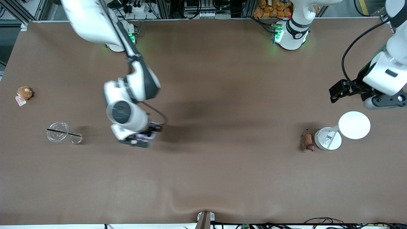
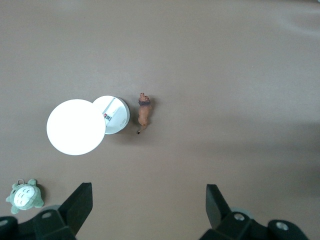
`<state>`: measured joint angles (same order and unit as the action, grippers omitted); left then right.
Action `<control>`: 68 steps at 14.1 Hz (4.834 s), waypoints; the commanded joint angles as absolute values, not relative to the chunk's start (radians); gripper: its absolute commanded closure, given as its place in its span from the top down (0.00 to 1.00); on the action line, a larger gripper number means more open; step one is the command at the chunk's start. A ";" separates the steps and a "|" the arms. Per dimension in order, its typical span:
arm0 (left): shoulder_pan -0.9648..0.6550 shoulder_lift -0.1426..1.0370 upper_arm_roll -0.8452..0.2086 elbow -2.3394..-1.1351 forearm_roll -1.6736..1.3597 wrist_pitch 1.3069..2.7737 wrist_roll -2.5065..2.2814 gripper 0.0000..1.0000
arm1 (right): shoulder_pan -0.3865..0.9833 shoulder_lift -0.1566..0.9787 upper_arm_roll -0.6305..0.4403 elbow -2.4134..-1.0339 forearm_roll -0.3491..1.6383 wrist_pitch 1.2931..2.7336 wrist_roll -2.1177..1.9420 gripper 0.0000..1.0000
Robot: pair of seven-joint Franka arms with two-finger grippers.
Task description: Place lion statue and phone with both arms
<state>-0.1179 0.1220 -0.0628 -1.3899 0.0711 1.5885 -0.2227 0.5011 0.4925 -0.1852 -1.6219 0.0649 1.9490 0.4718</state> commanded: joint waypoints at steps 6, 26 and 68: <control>-0.043 -0.030 -0.058 -1.501 0.008 1.537 -0.149 1.00 | 0.250 0.315 -0.184 -1.916 0.034 1.988 0.148 0.02; -0.044 -0.124 -0.028 -1.631 0.005 1.531 -0.091 1.00 | 0.054 0.466 -0.183 -2.100 0.031 2.401 -0.112 0.06; -0.044 -0.088 -0.032 -1.615 -0.008 1.539 -0.095 1.00 | 0.011 -0.032 -0.118 -1.523 0.026 1.422 -0.172 1.00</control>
<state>-0.0503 -0.0995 -0.0318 -1.6265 -0.0048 1.5349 -0.1128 0.0194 -0.0250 -0.1247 -1.5264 0.0395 1.4335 -0.1807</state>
